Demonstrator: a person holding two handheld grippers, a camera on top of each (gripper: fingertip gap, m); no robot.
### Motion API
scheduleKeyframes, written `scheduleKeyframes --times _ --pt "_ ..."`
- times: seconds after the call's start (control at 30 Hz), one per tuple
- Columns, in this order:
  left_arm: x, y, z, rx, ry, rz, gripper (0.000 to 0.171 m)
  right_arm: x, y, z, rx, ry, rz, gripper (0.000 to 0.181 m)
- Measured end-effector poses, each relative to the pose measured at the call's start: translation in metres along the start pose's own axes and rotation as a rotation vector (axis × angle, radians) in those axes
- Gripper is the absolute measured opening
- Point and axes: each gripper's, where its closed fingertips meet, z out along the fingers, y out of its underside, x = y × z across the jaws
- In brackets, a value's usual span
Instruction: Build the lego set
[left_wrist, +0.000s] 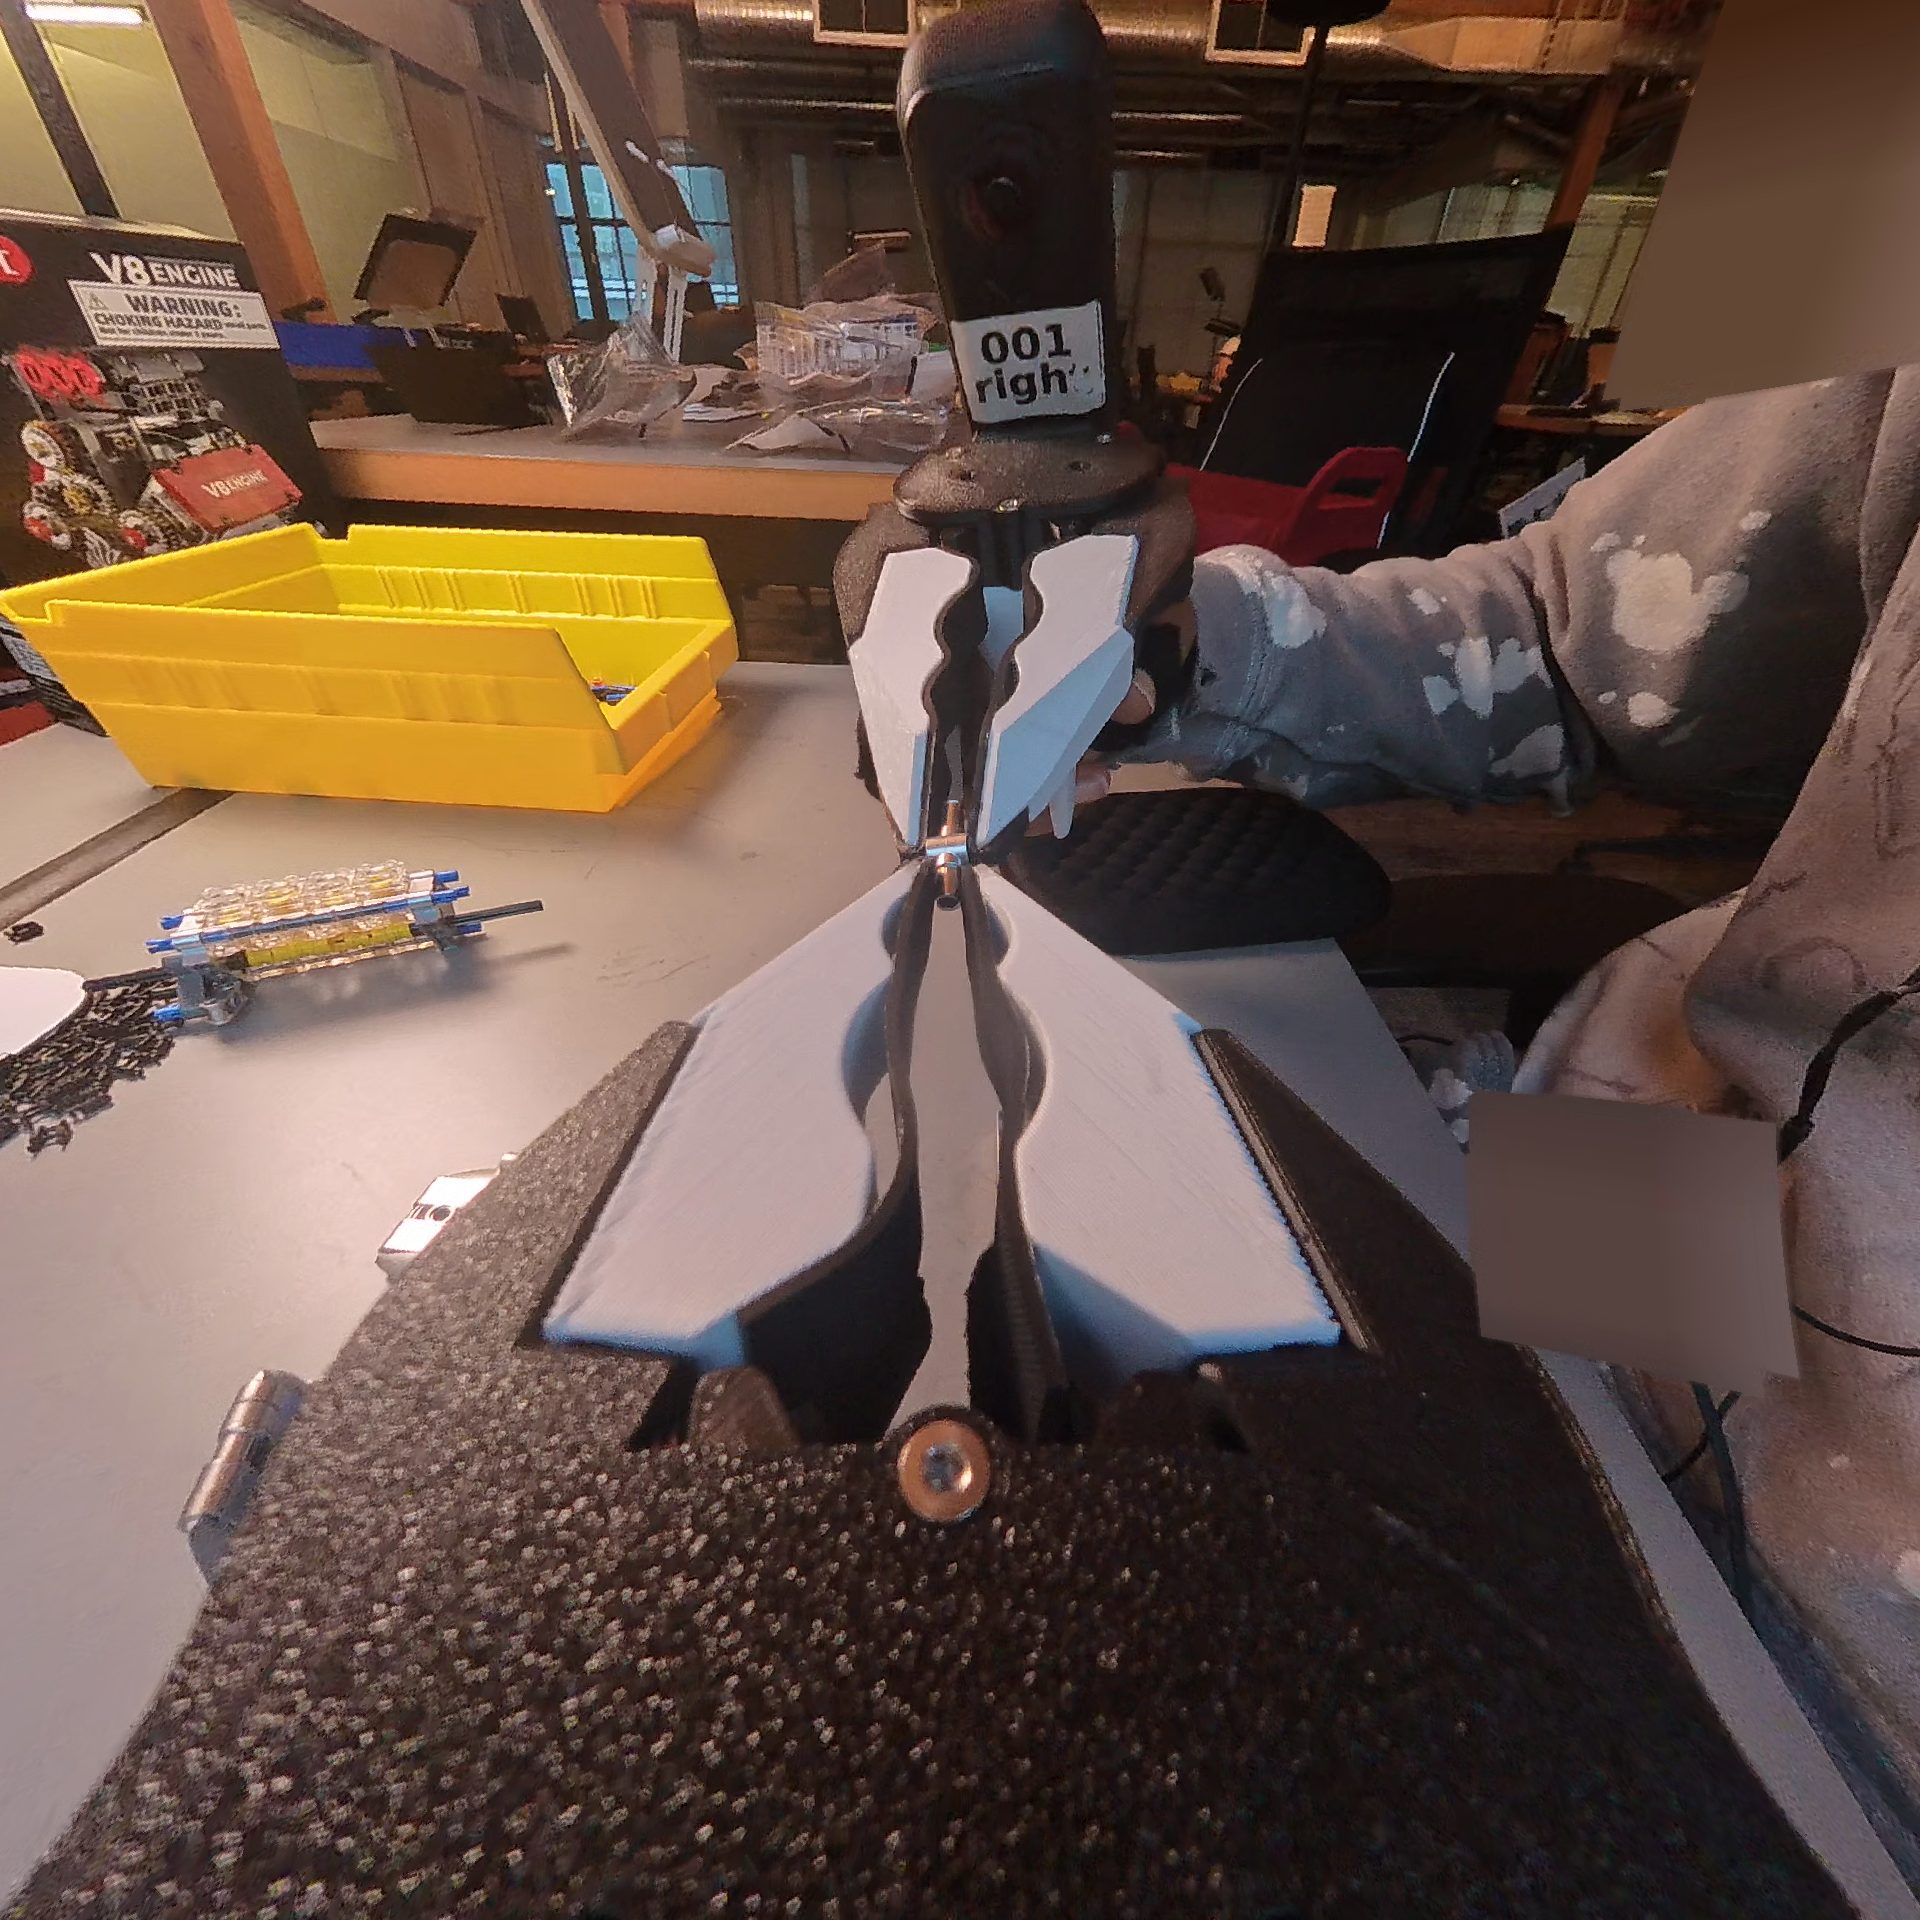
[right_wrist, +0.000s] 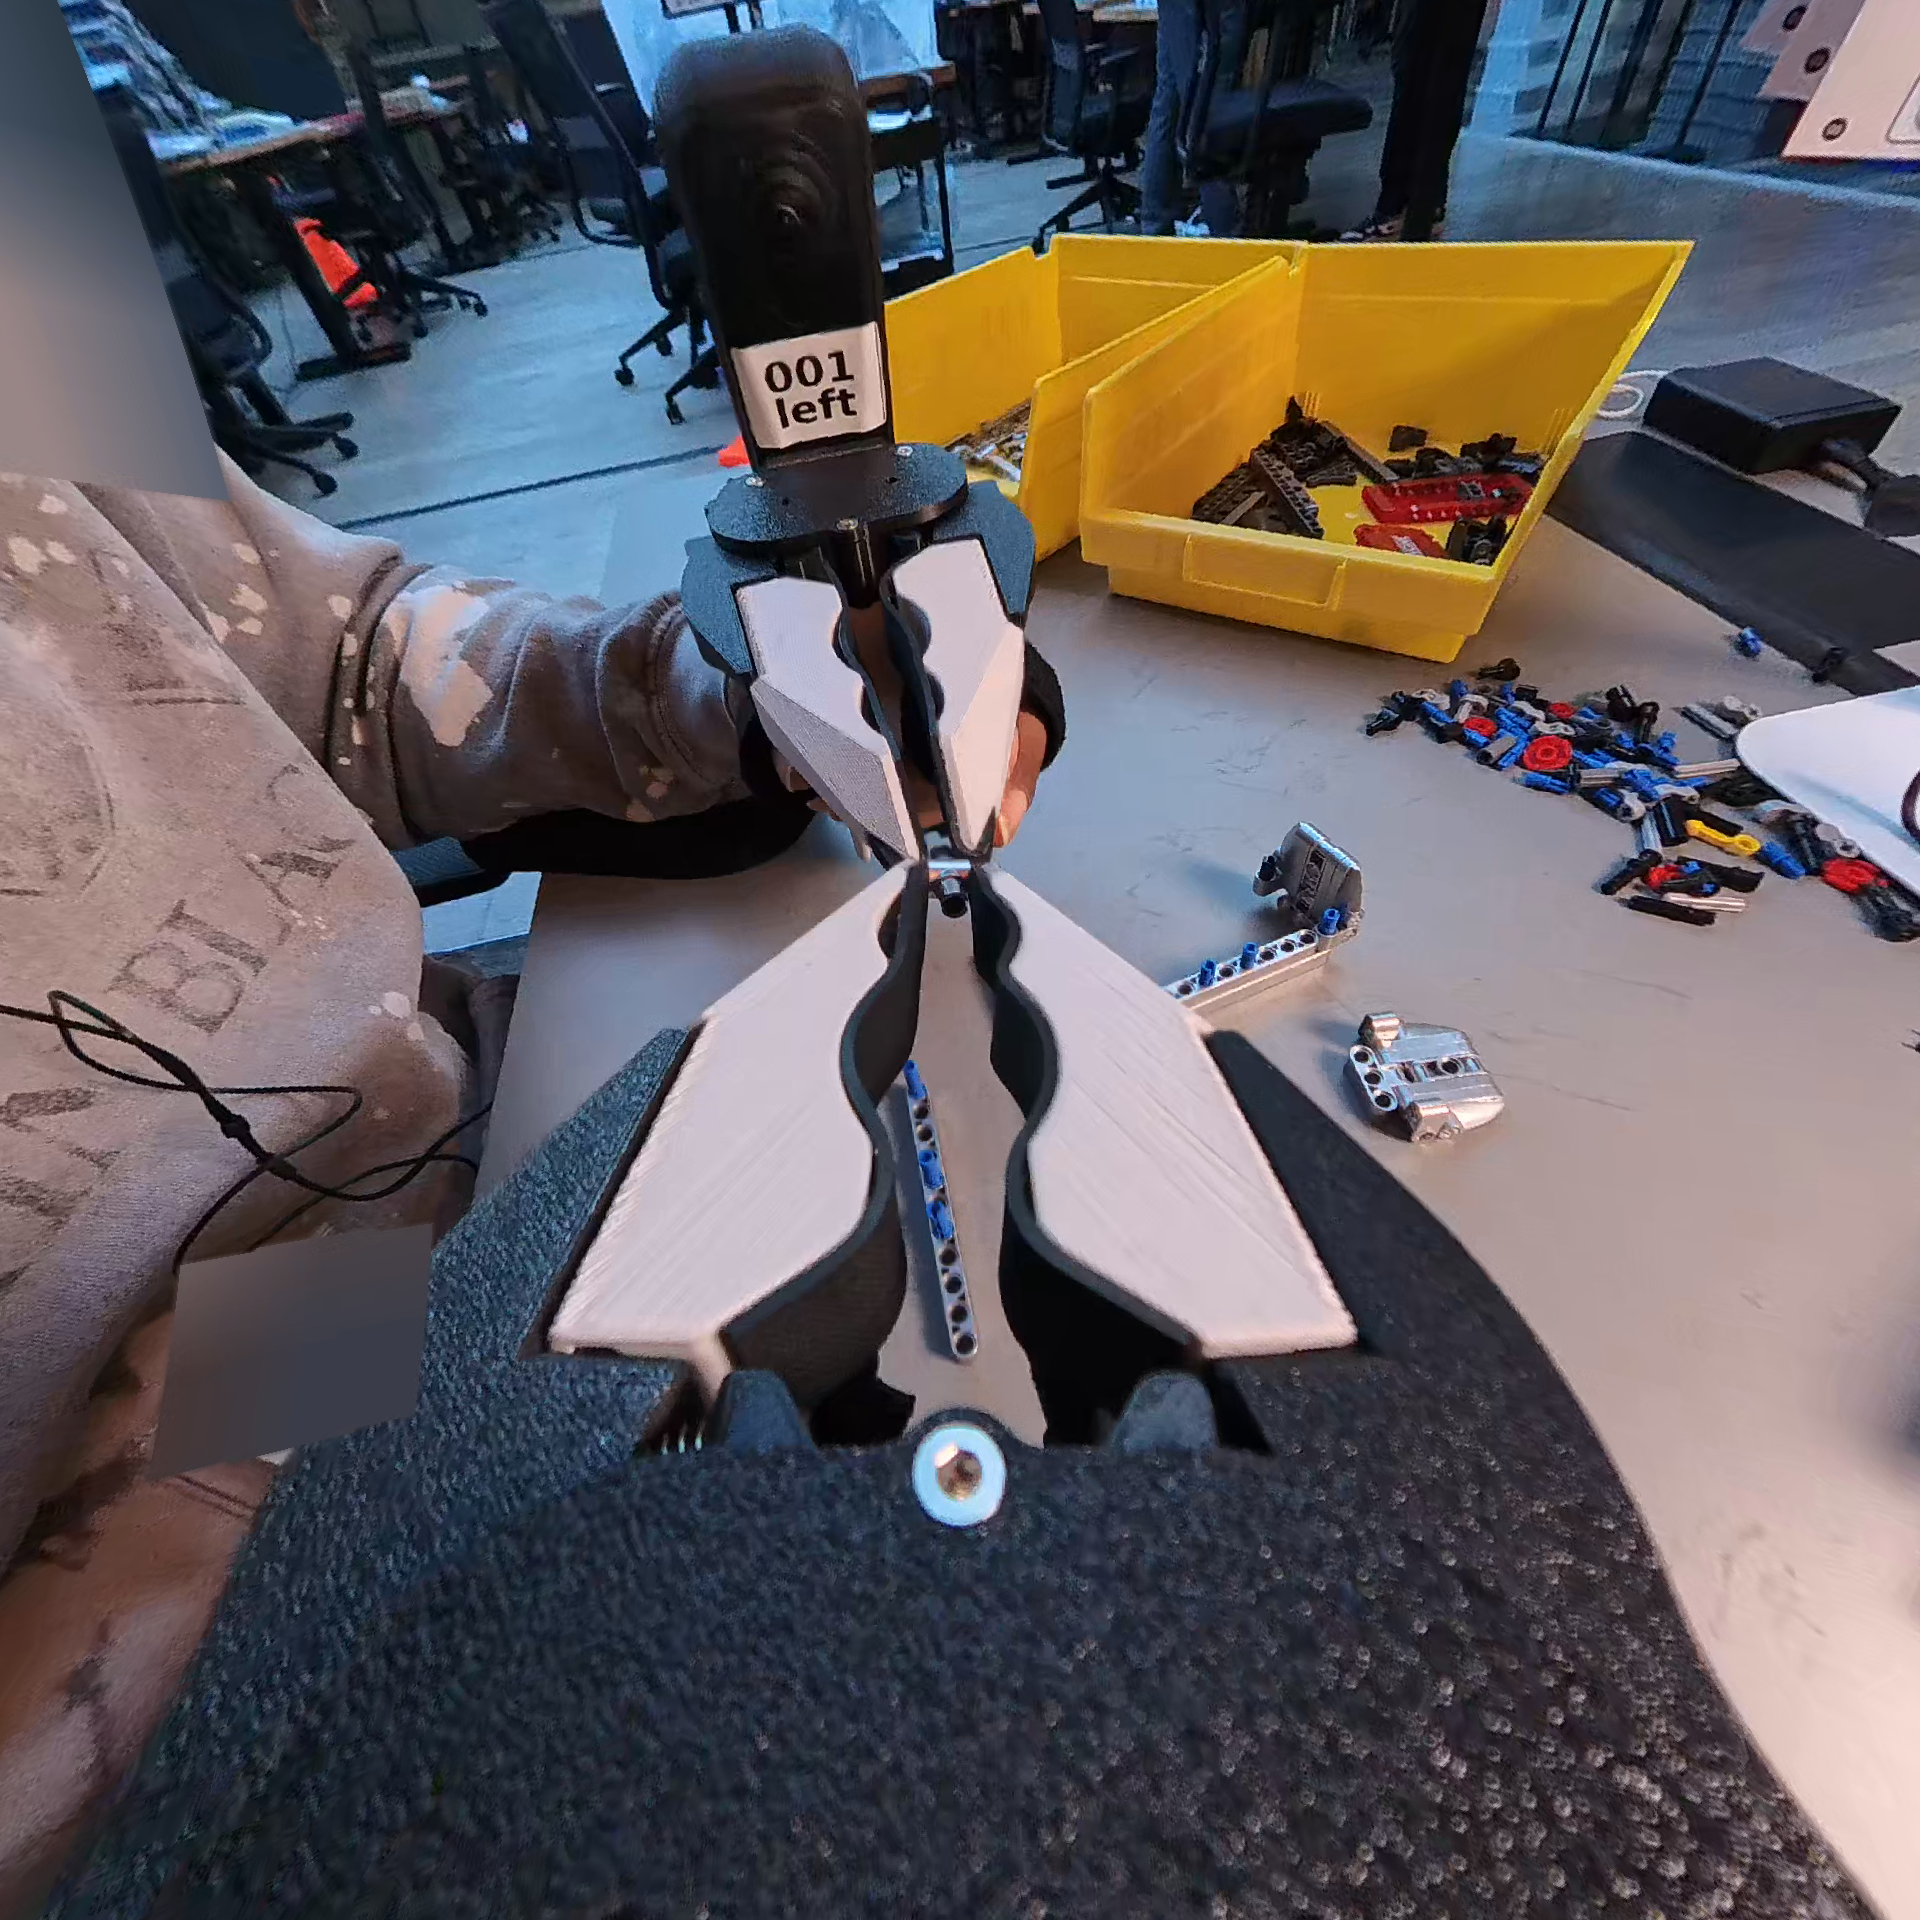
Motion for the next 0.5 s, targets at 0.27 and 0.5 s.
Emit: scheduleKeyframes --times 0.27,0.5 --pt "0.004 0.070 0.003 -0.402 0.044 -0.065 0.024 0.004 0.092 -0.022 -0.641 -0.013 -0.229 0.006" --pt "0.014 0.113 0.012 -0.622 0.040 0.024 0.021 0.001 0.125 -0.024 -0.847 -0.044 -0.270 0.006"
